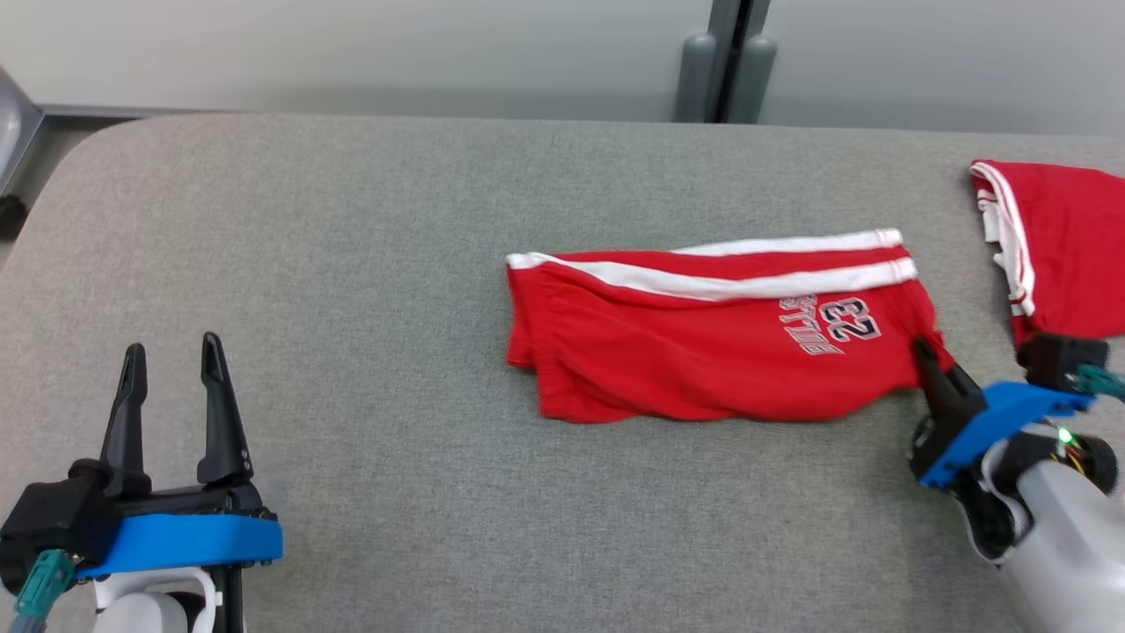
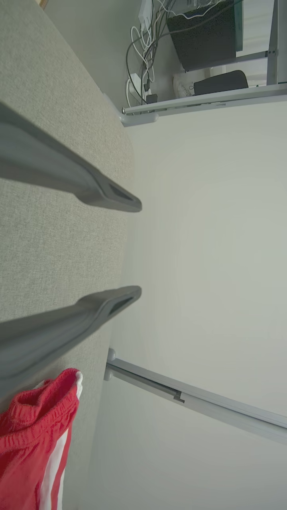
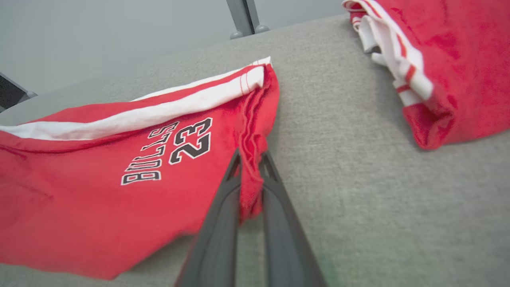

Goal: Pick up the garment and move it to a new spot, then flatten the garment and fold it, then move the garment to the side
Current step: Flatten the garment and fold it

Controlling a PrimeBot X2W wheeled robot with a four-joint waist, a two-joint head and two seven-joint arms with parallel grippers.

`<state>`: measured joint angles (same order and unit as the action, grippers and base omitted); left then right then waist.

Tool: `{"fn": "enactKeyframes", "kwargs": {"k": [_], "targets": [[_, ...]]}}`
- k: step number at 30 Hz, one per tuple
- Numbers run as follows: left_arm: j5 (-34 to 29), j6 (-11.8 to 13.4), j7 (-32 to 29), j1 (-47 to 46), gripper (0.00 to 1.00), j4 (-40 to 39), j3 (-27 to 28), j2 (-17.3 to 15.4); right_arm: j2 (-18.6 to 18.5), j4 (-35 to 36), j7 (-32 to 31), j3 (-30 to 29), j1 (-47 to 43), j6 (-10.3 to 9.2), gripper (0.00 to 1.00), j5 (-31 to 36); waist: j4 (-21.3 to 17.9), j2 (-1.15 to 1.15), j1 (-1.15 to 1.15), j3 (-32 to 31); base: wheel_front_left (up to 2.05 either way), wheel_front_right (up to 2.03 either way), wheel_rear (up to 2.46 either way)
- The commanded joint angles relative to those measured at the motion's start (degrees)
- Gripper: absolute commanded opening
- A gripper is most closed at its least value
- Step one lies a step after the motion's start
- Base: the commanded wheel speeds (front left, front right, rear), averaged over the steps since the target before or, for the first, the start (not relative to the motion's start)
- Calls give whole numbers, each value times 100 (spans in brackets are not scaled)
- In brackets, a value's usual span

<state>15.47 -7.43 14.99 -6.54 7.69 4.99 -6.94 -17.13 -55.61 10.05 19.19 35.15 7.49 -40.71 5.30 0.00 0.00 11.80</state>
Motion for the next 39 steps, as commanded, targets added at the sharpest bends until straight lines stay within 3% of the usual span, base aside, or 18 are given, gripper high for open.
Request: {"fn": "enactKeyframes", "kwargs": {"k": [1,7,17,27,39], "targets": [[-52,-11,25,87,100,-28,30,-3,-186,59,50,-113,-267,1,0,-118,-108,0,0,-129,0,0,0],[-60,-11,25,174,100,-66,18,-2,-401,136,45,-296,-604,1,0,-240,-163,0,0,-197,0,0,0],[-103,-11,25,248,100,-10,-91,11,-100,454,45,-206,-388,1,0,-103,-126,0,0,-365,0,0,0],[-83,-12,25,216,100,34,-202,-7,405,892,-121,87,287,1,0,125,55,0,0,-452,0,0,0],[-49,-12,25,234,100,113,-343,66,1096,741,-247,862,539,1,0,149,416,0,0,-563,0,0,0]]}}
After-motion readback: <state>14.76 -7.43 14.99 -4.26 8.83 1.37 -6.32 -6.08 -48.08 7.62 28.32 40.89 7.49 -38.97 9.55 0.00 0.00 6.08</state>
